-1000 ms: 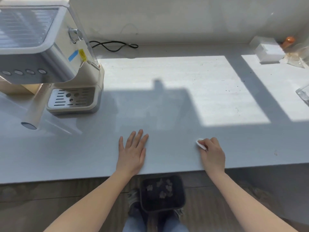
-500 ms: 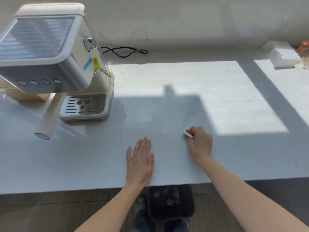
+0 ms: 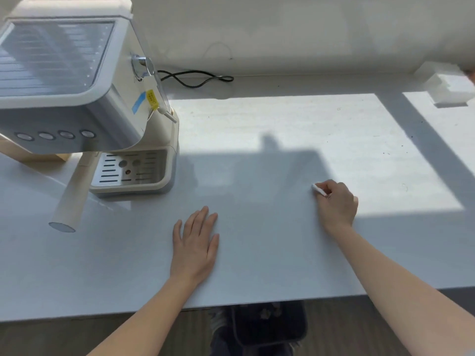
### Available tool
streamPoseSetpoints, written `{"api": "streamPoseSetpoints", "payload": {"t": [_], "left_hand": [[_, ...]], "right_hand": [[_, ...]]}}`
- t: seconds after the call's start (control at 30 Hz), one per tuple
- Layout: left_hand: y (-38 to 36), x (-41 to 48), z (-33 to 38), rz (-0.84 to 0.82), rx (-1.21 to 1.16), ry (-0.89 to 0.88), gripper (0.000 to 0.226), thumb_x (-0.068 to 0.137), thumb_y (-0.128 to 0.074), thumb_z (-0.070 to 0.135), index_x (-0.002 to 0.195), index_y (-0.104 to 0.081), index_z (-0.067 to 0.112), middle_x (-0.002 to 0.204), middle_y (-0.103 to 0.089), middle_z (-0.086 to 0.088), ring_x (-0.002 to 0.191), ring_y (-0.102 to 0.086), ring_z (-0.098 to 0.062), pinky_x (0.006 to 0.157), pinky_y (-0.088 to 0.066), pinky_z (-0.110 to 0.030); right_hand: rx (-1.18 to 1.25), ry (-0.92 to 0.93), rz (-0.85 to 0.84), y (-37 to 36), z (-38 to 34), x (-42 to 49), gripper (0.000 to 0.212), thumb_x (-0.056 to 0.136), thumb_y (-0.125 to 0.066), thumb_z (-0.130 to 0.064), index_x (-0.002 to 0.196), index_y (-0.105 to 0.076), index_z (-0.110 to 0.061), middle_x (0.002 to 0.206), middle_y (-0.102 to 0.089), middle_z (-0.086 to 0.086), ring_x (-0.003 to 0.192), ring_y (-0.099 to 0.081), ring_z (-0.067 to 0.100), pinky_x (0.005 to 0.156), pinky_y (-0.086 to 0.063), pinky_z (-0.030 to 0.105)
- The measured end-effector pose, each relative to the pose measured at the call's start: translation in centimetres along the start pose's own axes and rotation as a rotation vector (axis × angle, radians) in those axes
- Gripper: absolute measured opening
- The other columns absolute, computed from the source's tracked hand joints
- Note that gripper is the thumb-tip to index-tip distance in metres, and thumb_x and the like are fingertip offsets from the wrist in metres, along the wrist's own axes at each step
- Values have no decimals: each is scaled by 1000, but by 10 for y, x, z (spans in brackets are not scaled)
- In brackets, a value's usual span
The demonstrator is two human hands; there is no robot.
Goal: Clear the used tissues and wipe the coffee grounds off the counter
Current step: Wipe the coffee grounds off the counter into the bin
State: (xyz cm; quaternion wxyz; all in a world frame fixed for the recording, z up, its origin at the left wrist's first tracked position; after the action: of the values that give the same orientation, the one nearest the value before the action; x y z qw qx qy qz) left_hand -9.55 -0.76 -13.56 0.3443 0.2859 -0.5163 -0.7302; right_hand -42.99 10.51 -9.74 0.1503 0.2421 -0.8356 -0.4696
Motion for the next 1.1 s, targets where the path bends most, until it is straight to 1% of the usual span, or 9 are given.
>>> {"api": "streamPoseSetpoints", "payload": {"t": [0.07,0.2,0.33,0.43,0.53,0.7,0.77,0.93,1.1], "left_hand": [[0,1,-1,-1,-10,-9,50,92,-24,41,138,-35,28,152,-32,4,138,-19,-11,114,-4,-41],[2,1,1,-1,-21,-8,52,91,-20,42,138,-36,27,151,-32,3,138,-22,-13,115,-6,-42],[5,1,4,11,-23,-22,55,90,-19,42,138,-39,24,150,-36,0,138,-28,-17,114,-10,-45],[9,3,7,27,-17,-8,57,87,-22,42,134,-44,20,144,-42,-5,134,-34,-23,112,-13,-48],[10,6,40,23,-28,-121,51,87,-27,39,131,-47,21,137,-48,-5,130,-37,-24,112,-13,-49],[-25,2,106,-143,35,-329,58,91,-17,46,145,-29,31,157,-19,5,146,-8,-18,115,3,-47],[-35,2,107,-154,60,-327,59,91,-15,48,146,-24,32,158,-15,8,145,-1,-14,116,4,-47],[-39,3,104,-142,56,-330,55,91,-21,48,145,-25,34,157,-19,9,146,-6,-13,116,-2,-47],[-39,4,104,-140,59,-326,55,91,-24,47,144,-27,33,157,-22,8,145,-12,-16,116,-3,-48]], "right_hand": [[2,55,-57,-23,-38,-11,7,84,-62,-21,88,-68,-19,91,-65,9,82,-62,30,79,-35,36],[-13,445,-357,-78,-127,-126,8,77,-68,-17,85,-69,-20,81,-64,4,71,-61,25,68,-28,30],[10,585,-432,-61,-102,-199,26,60,-79,-16,79,-67,-29,69,-59,-7,50,-50,14,63,-26,24],[-15,453,-304,-20,-39,-183,27,60,-82,-12,77,-68,-27,67,-59,-8,49,-51,16,63,-27,22],[-66,152,-85,32,41,-148,19,68,-81,-12,79,-71,-23,69,-62,-3,54,-58,21,63,-35,30],[6,-306,166,75,114,-129,8,83,-68,-24,88,-72,-20,76,-64,3,65,-59,28,73,-32,30],[53,-289,140,60,90,-143,6,81,-69,-22,86,-72,-19,74,-63,2,63,-59,27,72,-34,30],[-41,180,-80,38,39,-168,15,69,-80,-17,74,-68,-24,64,-60,-7,48,-52,16,58,-40,31],[-65,-264,134,102,144,-104,9,83,-66,-29,82,-69,-20,77,-68,2,71,-63,27,77,-42,37]]}}
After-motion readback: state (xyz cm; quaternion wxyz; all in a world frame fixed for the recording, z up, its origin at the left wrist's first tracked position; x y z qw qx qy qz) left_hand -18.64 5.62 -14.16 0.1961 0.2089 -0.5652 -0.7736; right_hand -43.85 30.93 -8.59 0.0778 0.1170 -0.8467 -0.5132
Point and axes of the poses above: each hand's wrist, its own x-axis towards the middle knuckle, its own y-axis out of the back of the hand, z = x × y, the point moved 10 cm from there along x, towards the middle knuckle
